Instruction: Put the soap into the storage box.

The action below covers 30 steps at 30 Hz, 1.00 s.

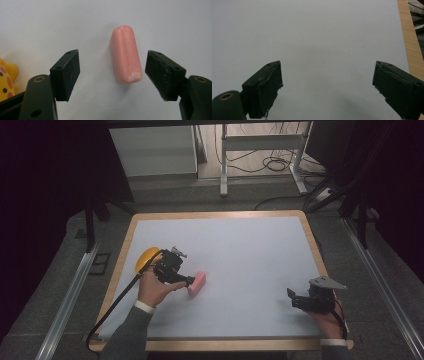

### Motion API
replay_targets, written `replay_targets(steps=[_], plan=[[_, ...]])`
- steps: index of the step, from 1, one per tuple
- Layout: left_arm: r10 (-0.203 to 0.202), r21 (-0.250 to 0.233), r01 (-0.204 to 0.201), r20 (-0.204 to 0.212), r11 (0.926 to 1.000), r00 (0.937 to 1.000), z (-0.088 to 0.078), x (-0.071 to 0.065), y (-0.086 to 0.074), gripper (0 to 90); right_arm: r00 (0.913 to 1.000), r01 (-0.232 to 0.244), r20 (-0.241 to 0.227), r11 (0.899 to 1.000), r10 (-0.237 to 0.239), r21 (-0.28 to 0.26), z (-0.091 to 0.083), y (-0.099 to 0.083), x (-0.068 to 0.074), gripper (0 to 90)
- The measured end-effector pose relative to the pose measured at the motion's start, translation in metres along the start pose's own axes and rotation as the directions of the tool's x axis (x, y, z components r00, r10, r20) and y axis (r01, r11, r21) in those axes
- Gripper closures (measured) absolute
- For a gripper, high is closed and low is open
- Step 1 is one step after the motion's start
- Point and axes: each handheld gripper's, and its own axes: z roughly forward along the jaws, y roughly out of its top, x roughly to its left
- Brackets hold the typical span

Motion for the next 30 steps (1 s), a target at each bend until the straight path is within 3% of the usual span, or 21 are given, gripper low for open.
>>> replay_targets(steps=[7, 15, 21, 30], plan=[[0.008, -0.001, -0.008, -0.009, 1.0, 0.9999, 0.009, -0.004, 0.004, 29.4, 1.0, 0.003, 0.001, 1.0, -0.003, 0.007, 0.002, 0.0, 0.001, 8.8], [0.02, 0.013, -0.021, 0.009, 0.9997, 0.9997, 0.021, -0.014, 0.012, 30.4, 1.0, 0.006, -0.001, 1.0, -0.006, 0.007, 0.001, 0.0, 0.001, 8.8], [0.011, 0.065, -0.012, 0.012, 0.9978, 0.9999, 0.038, -0.015, 0.012, 31.4, 1.0, 0.004, 0.0, 1.0, -0.004, 0.008, 0.002, 0.0, 0.001, 8.8], [0.0, 0.091, -0.001, 0.01, 0.9958, 1.0, 0.049, -0.017, 0.013, 35.0, 1.0, 0.002, 0.002, 1.0, -0.002, 0.016, 0.003, -0.001, 0.001, 8.7]])
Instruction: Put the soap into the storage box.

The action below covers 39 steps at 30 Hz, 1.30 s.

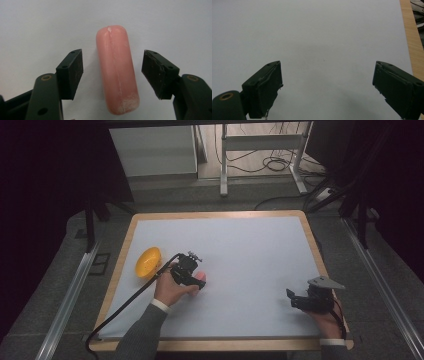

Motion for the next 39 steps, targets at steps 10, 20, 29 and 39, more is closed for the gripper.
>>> replay_targets(steps=[10, 20, 29, 39], plan=[[0.002, 0.03, -0.001, -0.008, 0.9995, 1.0, 0.013, -0.003, -0.002, 54.6, 1.0, -0.009, -0.002, 1.0, 0.009, 0.003, 0.0, 0.0, -0.001, 8.7], [0.006, 0.027, -0.006, -0.019, 0.9996, 0.9998, 0.009, -0.002, -0.003, 60.4, 0.9999, -0.01, 0.003, 1.0, 0.01, -0.011, -0.003, 0.001, -0.003, 8.7], [0.013, -0.027, -0.013, -0.017, 0.9996, 0.9998, -0.013, 0.002, -0.005, 60.3, 0.9999, -0.012, 0.009, 1.0, 0.012, -0.01, -0.004, 0.002, -0.003, 8.8], [0.015, -0.051, -0.016, -0.031, 0.9985, 0.9994, -0.034, 0.013, -0.009, 60.3, 0.9998, -0.014, 0.013, 1.0, 0.014, -0.007, -0.004, 0.002, -0.003, 8.8]])
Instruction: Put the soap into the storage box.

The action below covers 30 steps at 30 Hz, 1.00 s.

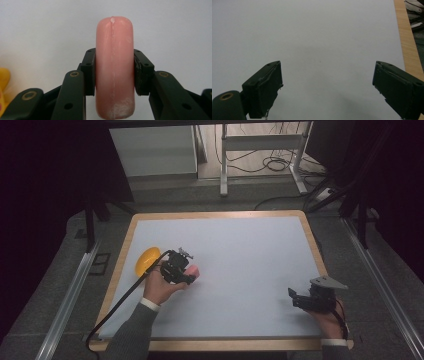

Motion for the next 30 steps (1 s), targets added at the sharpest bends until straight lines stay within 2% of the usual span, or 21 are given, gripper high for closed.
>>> replay_targets(steps=[21, 30], plan=[[-0.026, -0.037, 0.025, -0.029, 0.999, 0.9993, -0.03, 0.023, -0.002, 60.3, 1.0, -0.004, 0.005, 1.0, 0.004, 0.006, 0.001, -0.001, 0.0, 8.9], [-0.057, -0.05, 0.055, -0.053, 0.9973, 0.9969, -0.041, 0.041, -0.003, 60.3, 1.0, -0.003, 0.007, 1.0, 0.003, 0.008, 0.002, -0.002, -0.001, 8.9]])
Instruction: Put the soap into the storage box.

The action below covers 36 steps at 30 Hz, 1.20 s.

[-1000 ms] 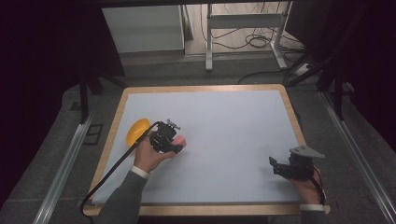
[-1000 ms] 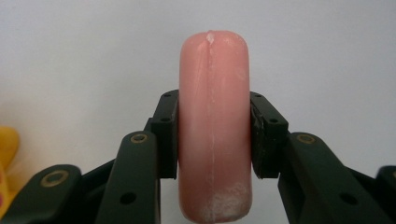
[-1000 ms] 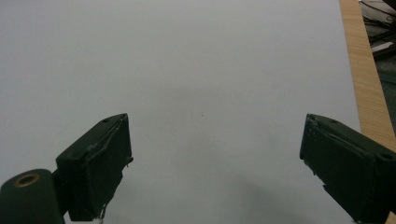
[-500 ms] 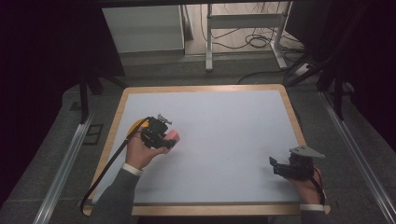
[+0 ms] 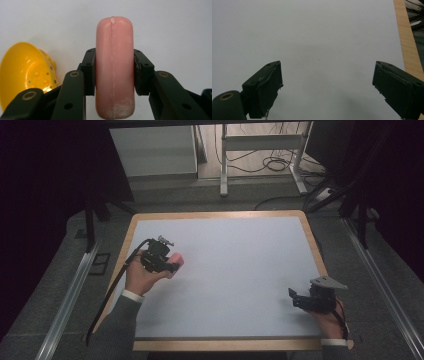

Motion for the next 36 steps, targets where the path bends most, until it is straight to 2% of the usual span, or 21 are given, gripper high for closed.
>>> replay_targets(steps=[16, 36], plan=[[-0.047, -0.021, 0.046, -0.038, 0.9987, 0.9982, -0.02, 0.026, -0.005, 60.4, 1.0, -0.005, 0.003, 1.0, 0.005, -0.002, 0.0, 0.0, -0.001, 8.8], [-0.1, -0.009, 0.1, -0.074, 0.995, 0.9922, -0.024, 0.055, -0.006, 60.4, 0.9999, -0.008, 0.007, 1.0, 0.008, 0.003, 0.0, -0.001, -0.002, 8.9]])
